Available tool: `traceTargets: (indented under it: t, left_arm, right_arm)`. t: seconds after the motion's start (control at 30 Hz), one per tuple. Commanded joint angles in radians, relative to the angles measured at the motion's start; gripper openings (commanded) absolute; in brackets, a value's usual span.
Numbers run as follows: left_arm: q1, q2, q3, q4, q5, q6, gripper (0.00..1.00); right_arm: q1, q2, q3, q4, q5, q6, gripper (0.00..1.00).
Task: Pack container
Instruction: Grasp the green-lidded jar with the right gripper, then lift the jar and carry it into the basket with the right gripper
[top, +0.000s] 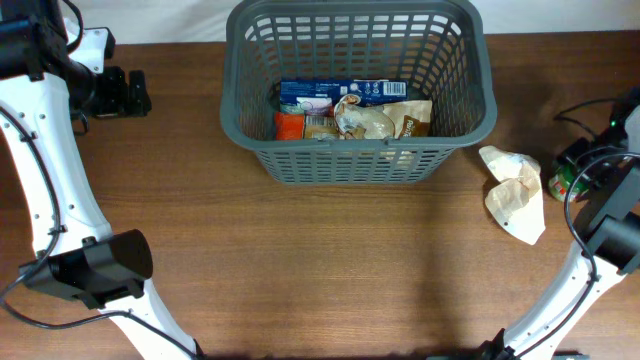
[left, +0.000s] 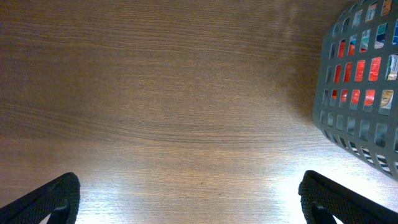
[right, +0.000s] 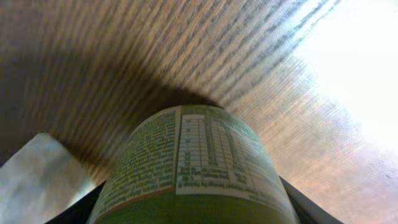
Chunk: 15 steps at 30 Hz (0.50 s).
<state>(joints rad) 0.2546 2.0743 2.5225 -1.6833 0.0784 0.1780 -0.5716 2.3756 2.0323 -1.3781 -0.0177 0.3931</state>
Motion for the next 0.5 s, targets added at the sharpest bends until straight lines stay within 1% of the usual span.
traceTargets:
  t: [0.0, 0.17, 0.23, 0.33, 0.37, 0.4, 0.47]
  left_arm:
    - [0.003, -0.012, -0.005, -0.001, 0.004, -0.008, 0.99]
    - [0.003, -0.012, -0.005, -0.001, 0.004, -0.008, 0.99]
    - [0.003, -0.012, -0.005, -0.001, 0.004, -0.008, 0.99]
    - [0.003, -0.012, -0.005, -0.001, 0.004, -0.008, 0.99]
    - [0.003, -0.012, -0.005, -0.001, 0.004, -0.008, 0.99]
    - [0.003, -0.012, -0.005, -0.001, 0.004, -0.008, 0.99]
    - [0.003, -0.012, -0.005, -0.001, 0.004, -0.008, 0.99]
  right_arm:
    - [0.025, -0.183, 0.126, -0.049, -0.048, 0.005, 0.04]
    - [0.118, -0.396, 0.278, -0.117, -0.065, -0.018, 0.04]
    - [0.205, -0.515, 0.332, -0.121, -0.064, -0.050, 0.04]
    - [0.339, -0.630, 0.353, -0.095, -0.064, -0.093, 0.04]
    - [0.386, -0.659, 0.353, -0.084, -0.063, -0.106, 0.04]
    - [0.470, -0.695, 0.353, -0.074, -0.050, -0.109, 0.04]
    - [0.563, -0.714, 0.353, -0.072, -0.038, -0.109, 0.04]
